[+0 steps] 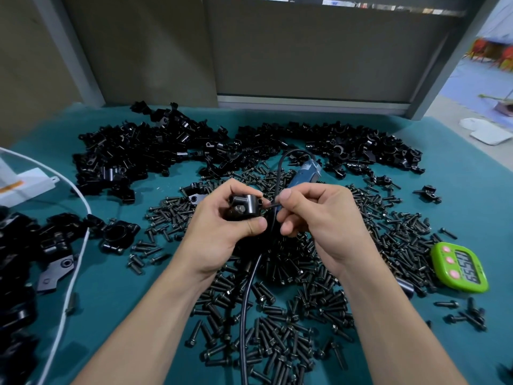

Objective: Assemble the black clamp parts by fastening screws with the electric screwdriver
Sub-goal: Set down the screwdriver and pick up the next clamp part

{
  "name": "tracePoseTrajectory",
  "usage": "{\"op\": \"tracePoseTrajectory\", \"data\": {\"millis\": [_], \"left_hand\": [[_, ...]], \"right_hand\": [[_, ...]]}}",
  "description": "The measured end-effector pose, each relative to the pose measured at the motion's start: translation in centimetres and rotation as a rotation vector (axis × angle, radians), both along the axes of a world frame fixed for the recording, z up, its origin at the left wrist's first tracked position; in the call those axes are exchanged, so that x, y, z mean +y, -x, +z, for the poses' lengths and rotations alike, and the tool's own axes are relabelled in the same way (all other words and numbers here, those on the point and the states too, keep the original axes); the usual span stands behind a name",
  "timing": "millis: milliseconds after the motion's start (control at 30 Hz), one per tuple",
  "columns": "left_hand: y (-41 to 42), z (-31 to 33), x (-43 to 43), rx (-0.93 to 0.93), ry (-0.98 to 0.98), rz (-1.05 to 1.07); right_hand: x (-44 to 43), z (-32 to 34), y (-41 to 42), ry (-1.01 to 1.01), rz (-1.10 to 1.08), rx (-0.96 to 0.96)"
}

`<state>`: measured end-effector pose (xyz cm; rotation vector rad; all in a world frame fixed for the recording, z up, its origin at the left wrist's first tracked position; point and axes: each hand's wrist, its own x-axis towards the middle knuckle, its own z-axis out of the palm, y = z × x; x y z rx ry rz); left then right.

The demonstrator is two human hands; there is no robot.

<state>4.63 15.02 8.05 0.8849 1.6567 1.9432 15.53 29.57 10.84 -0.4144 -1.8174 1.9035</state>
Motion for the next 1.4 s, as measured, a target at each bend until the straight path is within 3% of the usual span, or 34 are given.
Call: {"op": "tracePoseTrajectory", "data": {"millis": [400,700,833,1000,1167,1400], "left_hand": [[-0.2,-0.1,0.1,-0.040,0.030,-0.011],[-0.4,0.2,-0.3,-0.079,-0.024,-0.030],[-0.5,0.2,-0.1,-0.107,0.021,-0.015],[-0.3,0.2,-0.2,-0.072,-0.016,-0.010],[0.2,0.0,-0.4,-0.018,0.028,-0.037],[0.2,-0.4,-0.2,0.028,0.061,-0.045]], "right_hand": [[-0.3,-0.1,0.2,-0.184,-0.069,0.075],[-1.4,-0.7,0.4,-0.510,-0.224,-0.040],[-2.1,-0.8,1.0,-0.701,-0.362,-0.217],[-1.7,-0.2,0.4,-0.691,-0.214,-0.187],[-1.1,0.3,-0.3,-0.763,-0.063,-0.314],[-0.8,0.7,-0.3,-0.628,-0.107,-0.284]]}}
